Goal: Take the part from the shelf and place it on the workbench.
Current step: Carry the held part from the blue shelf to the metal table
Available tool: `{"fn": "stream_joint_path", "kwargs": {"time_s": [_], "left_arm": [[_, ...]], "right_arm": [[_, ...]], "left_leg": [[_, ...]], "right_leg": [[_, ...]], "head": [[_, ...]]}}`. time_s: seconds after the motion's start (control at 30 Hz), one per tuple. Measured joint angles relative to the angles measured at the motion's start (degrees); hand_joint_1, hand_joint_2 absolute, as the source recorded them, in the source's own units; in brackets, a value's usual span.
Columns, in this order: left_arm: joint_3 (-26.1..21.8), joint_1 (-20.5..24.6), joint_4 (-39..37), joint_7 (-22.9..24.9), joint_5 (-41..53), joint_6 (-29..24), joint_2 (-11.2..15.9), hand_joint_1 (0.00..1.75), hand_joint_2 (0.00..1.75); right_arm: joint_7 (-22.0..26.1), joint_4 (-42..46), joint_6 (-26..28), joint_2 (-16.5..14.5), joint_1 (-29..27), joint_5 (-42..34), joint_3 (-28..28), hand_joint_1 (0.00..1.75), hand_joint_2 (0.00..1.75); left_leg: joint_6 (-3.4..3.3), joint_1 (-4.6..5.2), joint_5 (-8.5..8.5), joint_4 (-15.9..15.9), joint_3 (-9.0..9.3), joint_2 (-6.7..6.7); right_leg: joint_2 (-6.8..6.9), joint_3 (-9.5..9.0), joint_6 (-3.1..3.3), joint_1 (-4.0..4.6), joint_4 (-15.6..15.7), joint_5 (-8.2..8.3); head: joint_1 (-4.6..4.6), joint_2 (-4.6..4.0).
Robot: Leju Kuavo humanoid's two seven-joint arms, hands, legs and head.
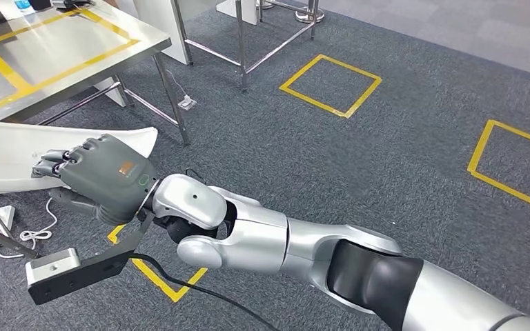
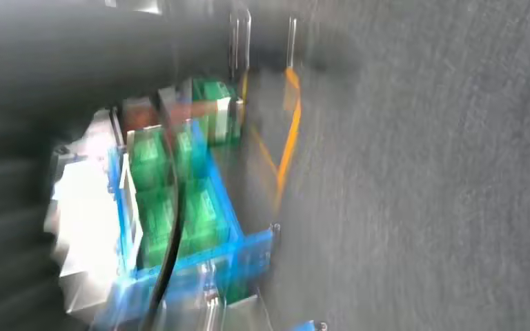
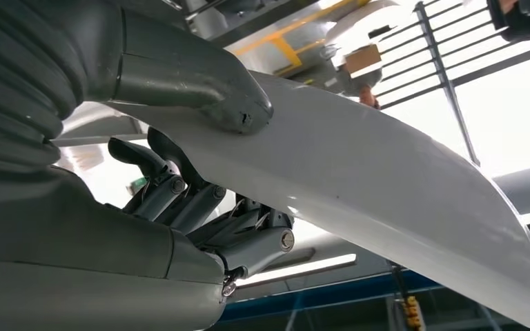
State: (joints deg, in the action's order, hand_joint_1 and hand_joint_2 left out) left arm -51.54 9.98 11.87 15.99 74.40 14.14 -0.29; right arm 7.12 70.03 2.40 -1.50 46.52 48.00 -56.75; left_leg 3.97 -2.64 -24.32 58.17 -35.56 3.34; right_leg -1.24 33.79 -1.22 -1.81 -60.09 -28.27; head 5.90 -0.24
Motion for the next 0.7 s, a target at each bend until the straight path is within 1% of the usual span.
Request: {"fn": "stream_joint_path", "kwargs": {"time_s": [0.03,0.07,0.1,0.13,0.17,0.2,0.23,0.27,0.3,0.33,0.37,0.4,0.43,0.47,0.5,0.57,0.6,0.63,0.67,0.7], "left_arm": [[0.0,0.0,0.0,0.0,0.0,0.0,0.0,0.00,1.75],[0.0,0.0,0.0,0.0,0.0,0.0,0.0,0.00,1.75],[0.0,0.0,0.0,0.1,0.0,0.0,0.0,0.00,1.75],[0.0,0.1,0.0,0.1,0.0,0.0,0.0,0.00,1.75],[0.0,0.1,0.0,0.1,0.0,0.0,0.0,0.00,1.75],[0.0,0.1,0.0,0.1,-0.1,0.0,0.0,0.00,1.75],[0.0,0.0,0.0,0.0,-0.1,0.0,0.0,0.00,1.75],[0.0,-0.1,0.0,0.0,-0.1,0.0,0.0,0.00,1.75],[0.0,-0.2,0.0,0.0,-0.1,0.0,0.0,0.00,1.75],[0.0,-0.3,0.0,0.0,-0.2,0.0,0.0,0.00,1.75],[0.0,-0.3,0.0,0.0,-0.2,0.0,0.1,0.00,1.75],[0.0,-0.3,0.0,0.0,-0.2,0.0,0.1,0.00,1.75],[0.0,-0.3,0.0,0.0,-0.2,0.0,0.2,0.00,1.75],[0.0,-0.3,0.0,-0.1,-0.2,0.0,0.3,0.00,1.75],[0.0,-0.4,0.0,-0.1,-0.2,0.0,0.3,0.00,1.75],[0.0,-0.5,0.0,-0.2,-0.2,0.0,0.4,0.00,1.75],[-0.1,-0.6,0.0,-0.2,-0.2,0.0,0.4,0.00,1.75],[-0.1,-0.6,0.0,-0.3,-0.3,0.0,0.4,0.00,1.75],[-0.1,-0.7,0.0,-0.3,-0.3,0.0,0.4,0.00,1.75],[-0.1,-0.7,0.0,-0.4,-0.4,0.0,0.4,0.00,1.75]], "right_arm": [[0.0,0.0,0.0,0.0,0.0,0.0,0.0,1.75,1.75],[0.0,0.0,0.0,-0.1,0.0,0.0,-0.1,1.75,1.75],[0.0,0.0,0.0,-0.1,0.0,0.0,-0.1,1.75,1.75],[0.0,0.1,0.0,-0.2,0.0,0.0,-0.2,1.75,1.75],[0.0,0.1,0.0,-0.2,-0.1,0.0,-0.2,1.75,1.75],[0.1,0.1,0.0,-0.2,-0.3,0.0,-0.2,1.75,1.75],[0.1,0.0,0.0,-0.2,-0.5,0.0,-0.3,1.75,1.75],[0.2,0.0,-0.1,-0.2,-0.6,0.0,-0.3,1.75,1.75],[0.2,0.0,-0.1,-0.2,-0.7,0.0,-0.3,1.75,1.75],[0.3,0.0,-0.1,-0.2,-0.8,0.0,-0.4,1.75,1.75],[0.4,0.0,-0.2,-0.3,-0.7,0.0,-0.4,1.75,1.75],[0.4,0.1,-0.2,-0.3,-0.7,0.0,-0.4,1.75,1.75],[0.5,0.1,-0.2,-0.3,-0.6,0.0,-0.4,1.75,1.75],[0.5,0.1,-0.3,-0.3,-0.6,-0.1,-0.4,1.75,1.75],[0.5,0.1,-0.4,-0.3,-0.6,-0.1,-0.4,1.75,1.75],[0.5,0.1,-0.6,-0.3,-0.5,-0.3,-0.4,1.75,1.75],[0.5,0.1,-0.6,-0.3,-0.5,-0.3,-0.4,1.75,1.75],[0.6,0.2,-0.6,-0.3,-0.4,-0.4,-0.4,1.75,1.75],[0.6,0.2,-0.7,-0.3,-0.3,-0.4,-0.4,1.75,1.75],[0.6,0.2,-0.7,-0.3,-0.4,-0.4,-0.4,1.75,1.75]], "left_leg": [[0.34,-0.11,-0.11,-0.1,0.05,0.05],[0.56,-0.18,-0.28,0.0,0.07,-0.24],[0.62,-0.20,-0.92,1.1,-0.32,-0.87],[0.58,-0.13,-2.07,3.3,-1.30,-1.59],[0.44,0.04,-3.70,6.7,-2.93,-2.33],[0.29,0.21,-5.48,10.8,-5.07,-2.77],[0.15,0.39,-6.69,14.3,-7.05,-2.88],[-0.06,0.57,-6.95,16.4,-8.42,-2.91],[-0.39,0.76,-6.03,16.4,-8.70,-2.93],[-0.81,0.98,-4.13,14.1,-7.87,-2.96],[-1.36,1.26,-1.76,10.2,-6.21,-3.09],[-1.90,1.63,-0.18,6.5,-4.37,-3.37],[-2.30,1.98,0.73,3.7,-2.96,-3.62],[-2.60,2.28,0.90,2.1,-2.11,-3.80],[-2.81,2.42,0.46,1.8,-1.81,-3.82],[-3.29,2.25,0.13,1.3,-1.20,-3.43],[-3.62,2.09,-0.10,1.1,-0.71,-3.26],[-3.93,2.00,-0.37,0.9,-0.19,-3.10],[-4.18,1.95,-0.68,0.8,0.21,-2.98],[-4.36,1.95,-1.03,0.8,0.53,-2.84]], "right_leg": [[0.14,-0.09,0.76,0.05,-0.1,-0.05],[0.27,-0.30,1.29,0.09,-0.1,-0.09],[0.45,-0.55,1.79,0.12,0.0,-0.12],[0.65,-0.82,2.21,0.18,0.1,-0.15],[0.87,-0.98,2.56,0.33,0.1,-0.28],[1.09,-1.11,2.87,0.55,0.1,-0.46],[1.28,-1.25,3.10,0.79,0.1,-0.65],[1.44,-1.45,3.28,1.03,0.1,-0.91],[1.56,-1.74,3.37,1.23,0.1,-1.20],[1.67,-2.16,3.36,1.40,0.1,-1.55],[1.80,-2.66,3.28,1.50,0.1,-1.98],[1.93,-3.04,3.10,1.65,0.1,-2.43],[2.01,-3.30,2.85,1.74,0.2,-2.80],[2.10,-3.49,2.55,1.81,0.3,-3.08],[2.14,-3.68,2.21,1.88,0.4,-3.13],[2.15,-4.13,1.67,1.83,0.1,-3.09],[2.02,-3.83,1.42,1.81,-1.1,-3.15],[1.88,-2.69,1.18,1.78,-3.1,-3.60],[1.74,-0.70,0.92,1.71,-6.2,-4.49],[1.63,1.89,0.68,1.70,-9.9,-5.70]], "head": [[-0.05,0.00],[-0.09,0.00],[-0.25,0.00],[-0.42,0.00],[-0.58,0.00],[-0.73,0.00],[-0.74,0.00],[-0.75,0.00],[-0.75,0.00],[-0.74,0.00],[-0.75,0.00],[-0.81,0.00],[-0.91,0.00],[-0.99,0.00],[-1.03,0.00],[-0.94,0.00],[-0.90,0.00],[-0.86,0.00],[-0.81,0.00],[-0.79,0.00]]}}
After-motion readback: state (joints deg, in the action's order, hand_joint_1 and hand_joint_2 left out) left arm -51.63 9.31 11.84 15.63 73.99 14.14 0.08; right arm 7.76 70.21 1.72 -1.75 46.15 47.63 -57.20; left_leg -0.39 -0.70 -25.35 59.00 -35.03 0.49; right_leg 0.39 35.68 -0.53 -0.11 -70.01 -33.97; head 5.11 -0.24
